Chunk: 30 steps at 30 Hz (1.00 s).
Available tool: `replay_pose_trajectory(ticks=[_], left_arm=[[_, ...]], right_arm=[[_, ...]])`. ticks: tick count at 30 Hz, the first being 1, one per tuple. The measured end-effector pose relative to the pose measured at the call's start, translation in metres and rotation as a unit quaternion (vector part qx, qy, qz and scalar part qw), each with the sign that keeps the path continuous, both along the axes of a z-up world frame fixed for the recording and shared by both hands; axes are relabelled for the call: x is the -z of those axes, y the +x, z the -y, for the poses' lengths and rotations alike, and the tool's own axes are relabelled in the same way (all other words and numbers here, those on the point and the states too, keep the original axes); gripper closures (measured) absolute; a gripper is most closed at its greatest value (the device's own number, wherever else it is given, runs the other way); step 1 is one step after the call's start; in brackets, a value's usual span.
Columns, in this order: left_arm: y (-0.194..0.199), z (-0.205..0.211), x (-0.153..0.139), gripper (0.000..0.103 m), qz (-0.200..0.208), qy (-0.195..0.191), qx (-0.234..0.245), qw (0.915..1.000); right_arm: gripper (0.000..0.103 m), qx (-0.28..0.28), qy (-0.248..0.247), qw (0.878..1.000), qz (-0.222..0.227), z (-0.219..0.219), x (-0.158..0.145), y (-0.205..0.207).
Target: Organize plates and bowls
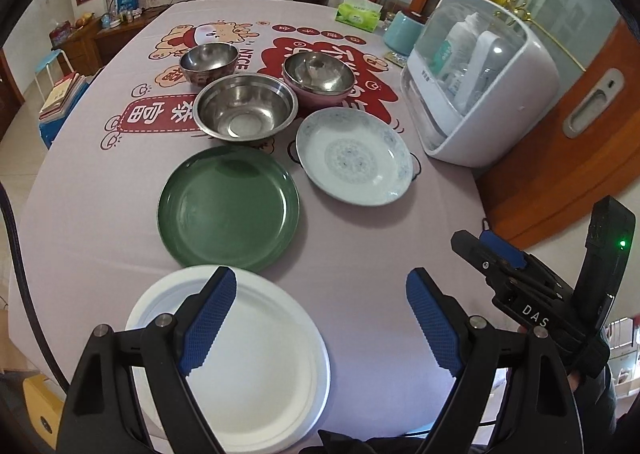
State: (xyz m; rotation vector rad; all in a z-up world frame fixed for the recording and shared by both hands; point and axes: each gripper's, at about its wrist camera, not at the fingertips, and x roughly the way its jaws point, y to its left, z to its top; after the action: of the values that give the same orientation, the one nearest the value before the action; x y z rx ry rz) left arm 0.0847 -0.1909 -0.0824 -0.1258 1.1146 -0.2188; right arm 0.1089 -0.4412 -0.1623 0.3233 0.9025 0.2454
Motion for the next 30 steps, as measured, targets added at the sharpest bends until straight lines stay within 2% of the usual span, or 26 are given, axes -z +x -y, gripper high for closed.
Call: replay_pose_trajectory(ticks=[6, 14, 30], left_arm=[[0.04, 0.007, 0.004, 0.017, -0.021, 0.01, -0.023, 0.9995], [0.083, 0.02, 0.015, 0.017, -0.035, 0.013, -0.031, 0.9988], [0.144, 0.036, 0.07, 0.017, -0.053, 0.023, -0.051, 0.997]], right_arm=[[0.032, 0.002, 0.022, 1.0, 0.0, 0.008, 0.004, 0.032], [0.032, 0.009, 0.027, 1.0, 0.001, 0.02, 0.015, 0.074], [0.032, 0.016, 0.061, 0.998, -0.025, 0.032, 0.065, 0.11]])
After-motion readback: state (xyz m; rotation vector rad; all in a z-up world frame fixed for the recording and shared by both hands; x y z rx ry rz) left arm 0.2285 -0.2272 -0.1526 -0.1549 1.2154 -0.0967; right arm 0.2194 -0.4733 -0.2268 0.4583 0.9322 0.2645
